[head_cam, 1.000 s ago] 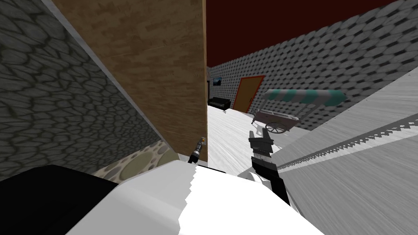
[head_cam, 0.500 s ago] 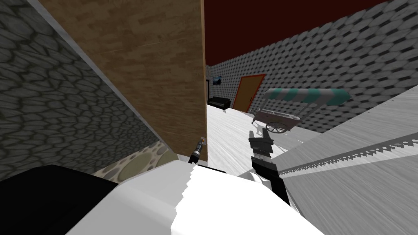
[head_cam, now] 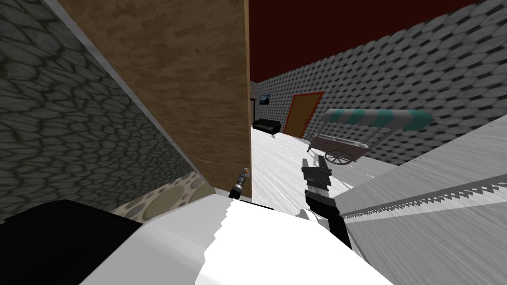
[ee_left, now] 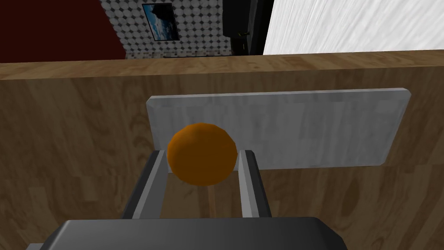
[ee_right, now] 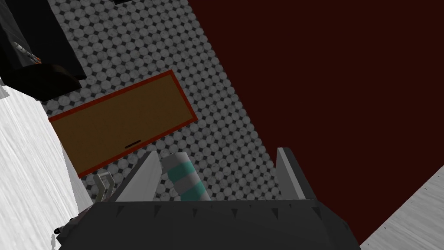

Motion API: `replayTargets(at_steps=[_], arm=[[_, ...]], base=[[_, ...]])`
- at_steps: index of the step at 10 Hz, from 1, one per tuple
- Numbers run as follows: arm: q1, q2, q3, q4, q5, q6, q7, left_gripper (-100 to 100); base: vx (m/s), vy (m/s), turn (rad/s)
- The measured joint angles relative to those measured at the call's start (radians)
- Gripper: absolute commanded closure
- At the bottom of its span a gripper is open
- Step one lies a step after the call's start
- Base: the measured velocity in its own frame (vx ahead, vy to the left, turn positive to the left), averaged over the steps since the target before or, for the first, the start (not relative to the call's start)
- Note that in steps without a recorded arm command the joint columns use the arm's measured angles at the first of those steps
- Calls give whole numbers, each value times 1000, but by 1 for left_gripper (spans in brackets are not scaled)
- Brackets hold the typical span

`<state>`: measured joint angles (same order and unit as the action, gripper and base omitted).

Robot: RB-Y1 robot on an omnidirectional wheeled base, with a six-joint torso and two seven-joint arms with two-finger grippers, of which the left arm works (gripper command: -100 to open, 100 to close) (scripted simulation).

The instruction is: Push the door open

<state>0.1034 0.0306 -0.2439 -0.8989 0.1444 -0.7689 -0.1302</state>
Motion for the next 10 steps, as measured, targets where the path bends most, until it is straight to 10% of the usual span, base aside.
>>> replayTargets(at_steps=[3,4,8,10], arm=[[6,10,-10,-10,46,-10,-42,100],[16,10,-15,-19,64,-11,-59,-100],[76,23,-93,-74,91,-9,-113,-100],[97,-4,-140,-68,107,-34,-144,-100]], base=[[235,-40,188],[65,-2,139],[-144,46,166],[-150,27,178]])
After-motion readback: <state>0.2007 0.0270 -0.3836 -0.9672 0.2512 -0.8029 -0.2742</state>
